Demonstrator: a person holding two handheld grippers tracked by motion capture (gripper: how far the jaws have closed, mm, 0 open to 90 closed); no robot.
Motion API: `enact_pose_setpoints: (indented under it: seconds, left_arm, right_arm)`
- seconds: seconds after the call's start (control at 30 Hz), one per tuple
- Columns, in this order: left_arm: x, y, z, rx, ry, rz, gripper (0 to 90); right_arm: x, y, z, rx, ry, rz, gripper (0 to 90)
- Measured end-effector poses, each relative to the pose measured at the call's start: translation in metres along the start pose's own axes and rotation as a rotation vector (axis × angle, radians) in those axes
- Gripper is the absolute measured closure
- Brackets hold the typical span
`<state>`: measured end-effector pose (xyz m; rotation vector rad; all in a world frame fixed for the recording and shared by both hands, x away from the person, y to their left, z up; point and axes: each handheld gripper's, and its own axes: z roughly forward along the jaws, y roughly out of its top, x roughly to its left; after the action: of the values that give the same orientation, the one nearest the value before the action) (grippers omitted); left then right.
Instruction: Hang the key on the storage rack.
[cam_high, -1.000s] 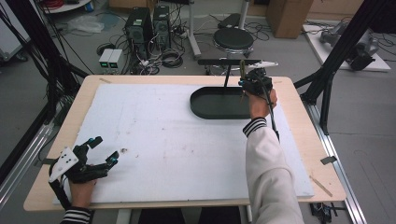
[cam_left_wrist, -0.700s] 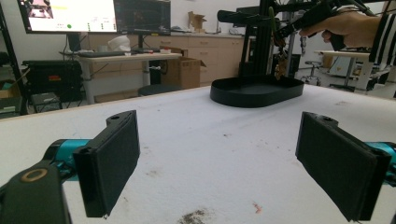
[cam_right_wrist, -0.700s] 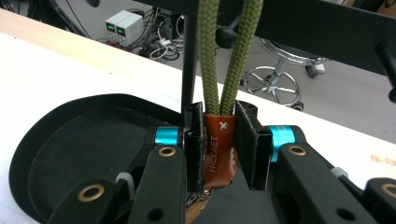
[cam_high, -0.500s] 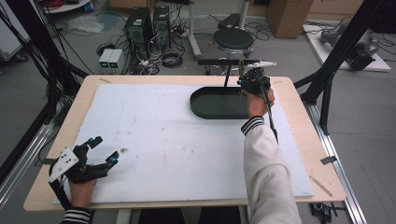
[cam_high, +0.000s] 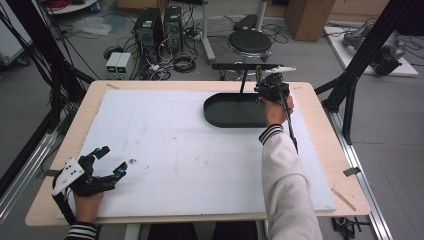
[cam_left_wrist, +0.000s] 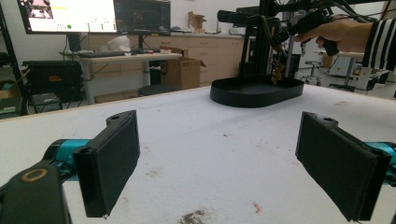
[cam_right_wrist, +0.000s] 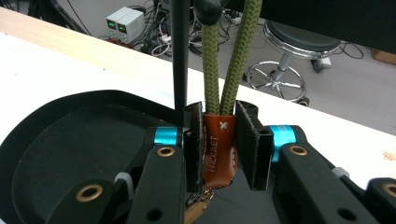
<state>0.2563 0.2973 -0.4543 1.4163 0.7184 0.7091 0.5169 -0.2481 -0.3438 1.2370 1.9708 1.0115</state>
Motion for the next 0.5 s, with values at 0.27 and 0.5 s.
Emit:
enact_pose_setpoints:
  seconds: [0.27,0.5]
  left_arm:
    - [0.000,0.000,0.000,-0.003,-0.001,0.003,14.2]
    - [0.000,0.000,0.000,-0.003,-0.001,0.000,14.2]
  right_arm:
    - [-0.002,-0.002,0.003,-0.009,0.001,0.029,23.8]
    - [-0.001,-0.007,-0.019,-0.083,0.071,0.010,0.3]
